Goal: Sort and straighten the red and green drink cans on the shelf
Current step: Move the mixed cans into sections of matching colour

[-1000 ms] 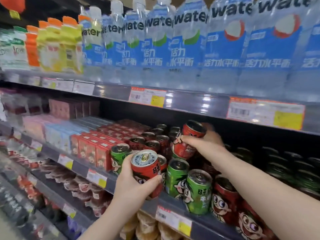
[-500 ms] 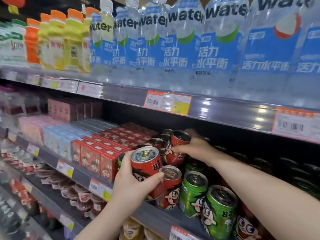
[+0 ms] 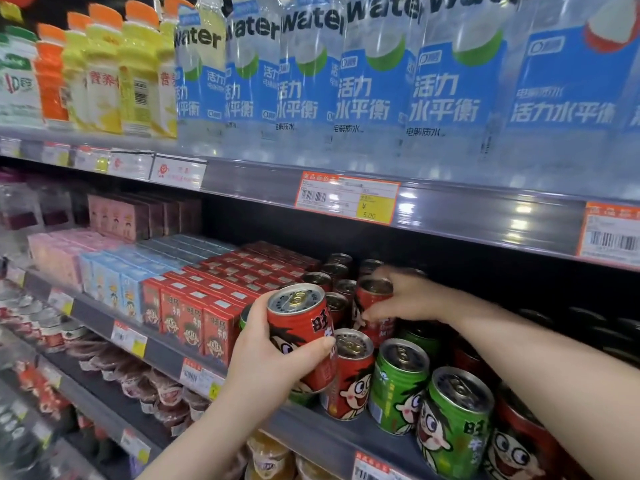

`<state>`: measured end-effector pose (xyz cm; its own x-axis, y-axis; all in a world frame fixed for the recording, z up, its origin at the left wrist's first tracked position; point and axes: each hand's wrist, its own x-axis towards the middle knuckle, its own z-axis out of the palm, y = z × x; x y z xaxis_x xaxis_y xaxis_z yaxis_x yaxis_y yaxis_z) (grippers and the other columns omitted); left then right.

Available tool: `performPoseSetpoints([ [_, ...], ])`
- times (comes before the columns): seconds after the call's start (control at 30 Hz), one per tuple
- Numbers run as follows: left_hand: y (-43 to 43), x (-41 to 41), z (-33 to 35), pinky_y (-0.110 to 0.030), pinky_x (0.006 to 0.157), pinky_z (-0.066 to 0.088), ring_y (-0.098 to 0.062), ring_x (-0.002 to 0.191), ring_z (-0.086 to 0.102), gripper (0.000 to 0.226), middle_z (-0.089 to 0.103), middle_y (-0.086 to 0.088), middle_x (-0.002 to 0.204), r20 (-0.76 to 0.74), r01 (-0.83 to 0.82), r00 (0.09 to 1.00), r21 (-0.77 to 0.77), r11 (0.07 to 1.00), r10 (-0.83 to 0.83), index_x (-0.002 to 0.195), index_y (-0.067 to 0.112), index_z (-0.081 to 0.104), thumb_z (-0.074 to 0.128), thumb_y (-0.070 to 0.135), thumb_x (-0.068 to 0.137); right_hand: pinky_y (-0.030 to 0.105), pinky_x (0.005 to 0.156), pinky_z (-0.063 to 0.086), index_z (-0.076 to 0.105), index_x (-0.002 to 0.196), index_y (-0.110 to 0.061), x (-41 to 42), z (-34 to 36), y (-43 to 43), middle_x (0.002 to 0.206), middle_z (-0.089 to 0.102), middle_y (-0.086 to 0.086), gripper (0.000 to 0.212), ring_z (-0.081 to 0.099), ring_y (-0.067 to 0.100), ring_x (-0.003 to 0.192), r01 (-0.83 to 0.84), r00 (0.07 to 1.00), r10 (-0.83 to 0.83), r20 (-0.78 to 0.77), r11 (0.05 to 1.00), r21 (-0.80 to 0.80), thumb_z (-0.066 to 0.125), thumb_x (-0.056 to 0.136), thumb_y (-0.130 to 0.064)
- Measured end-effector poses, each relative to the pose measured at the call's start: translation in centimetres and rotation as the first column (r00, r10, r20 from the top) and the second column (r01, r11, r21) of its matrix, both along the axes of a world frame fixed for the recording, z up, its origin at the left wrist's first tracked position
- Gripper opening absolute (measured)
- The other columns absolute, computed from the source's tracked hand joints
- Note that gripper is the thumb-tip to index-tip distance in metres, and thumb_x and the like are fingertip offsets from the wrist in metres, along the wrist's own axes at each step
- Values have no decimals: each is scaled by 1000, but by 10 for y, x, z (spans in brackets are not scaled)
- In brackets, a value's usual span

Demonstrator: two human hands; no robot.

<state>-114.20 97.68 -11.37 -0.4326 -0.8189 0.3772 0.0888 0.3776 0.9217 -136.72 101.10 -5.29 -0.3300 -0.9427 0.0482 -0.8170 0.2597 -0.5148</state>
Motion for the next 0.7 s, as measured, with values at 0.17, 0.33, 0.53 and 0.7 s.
performPoseSetpoints([
  [0.17,1,-4,1,-25,81,48,3,96,57,61,59,21,105,24,37,999,-8,999,-37,104,46,43,84,32,61,25,86,45,47,128,-19,-1,-28,-13,131,52,3,63,53,17,113,4,988,16,-154,992,129,73,71,-28],
  [0.33,6,-2,-7,-16,73,47,15,87,57,66,62,21,101,12,72,997,10,997,-72,108,42,46,85,27,58,28,96,43,52,127,-21,-1,-18,-1,131,53,-1,57,52,17,118,22,987,-6,-163,995,96,68,77,-43],
  [0.53,25,-10,-19,-2,64,45,12,89,59,66,60,35,97,8,197,980,3,980,-197,102,42,50,86,31,47,30,94,45,43,131,-29,21,-10,53,132,49,-4,77,50,15,114,12,901,142,-410,937,350,66,67,-64],
  [0.7,40,-22,-31,-2,70,43,13,94,57,70,58,37,102,51,226,973,-28,974,-224,102,49,50,84,40,41,30,82,48,47,125,-27,35,-18,59,122,56,-1,67,55,18,104,39,893,64,-446,975,220,71,67,-52],
])
